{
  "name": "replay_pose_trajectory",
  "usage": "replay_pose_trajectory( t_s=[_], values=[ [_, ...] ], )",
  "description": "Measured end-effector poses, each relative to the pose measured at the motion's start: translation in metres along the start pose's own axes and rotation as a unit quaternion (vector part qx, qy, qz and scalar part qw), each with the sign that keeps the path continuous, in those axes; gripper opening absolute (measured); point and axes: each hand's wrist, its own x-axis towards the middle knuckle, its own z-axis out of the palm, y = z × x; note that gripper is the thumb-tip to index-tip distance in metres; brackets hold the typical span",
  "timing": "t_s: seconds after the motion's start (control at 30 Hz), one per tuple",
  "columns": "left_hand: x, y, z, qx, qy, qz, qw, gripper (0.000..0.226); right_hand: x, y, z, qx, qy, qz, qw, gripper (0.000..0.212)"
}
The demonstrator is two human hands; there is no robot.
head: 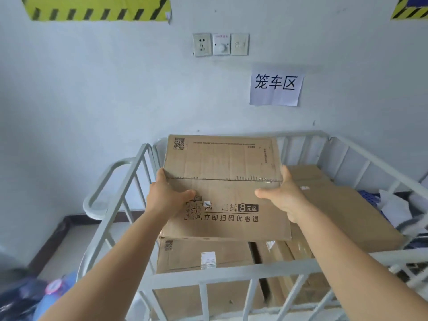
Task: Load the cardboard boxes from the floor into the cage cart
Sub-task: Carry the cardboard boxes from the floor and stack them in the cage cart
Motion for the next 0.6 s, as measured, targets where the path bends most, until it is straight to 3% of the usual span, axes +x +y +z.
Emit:
replay_pose_trajectory(
  t_s=[0.13, 0.3, 0.6],
  values=[
    [0.03, -0.033, 0.006, 0.024, -0.01, -0.066, 0.998, 0.072, 0.046, 0.018, 0.042, -0.034, -0.059, 0.036, 0.997, 0.066],
    [0.067, -0.069, 0.025, 0.061, -0.03, -0.146, 0.987, 0.078, 0.101, 0.05, 0.092, -0.067, -0.134, 0.078, 0.986, 0.063],
    [0.1, -0.151, 0.07, 0.07, -0.06, -0.283, 0.955, 0.077, 0.164, 0.118, 0.165, -0.172, -0.222, 0.162, 0.946, 0.081]
  ],
)
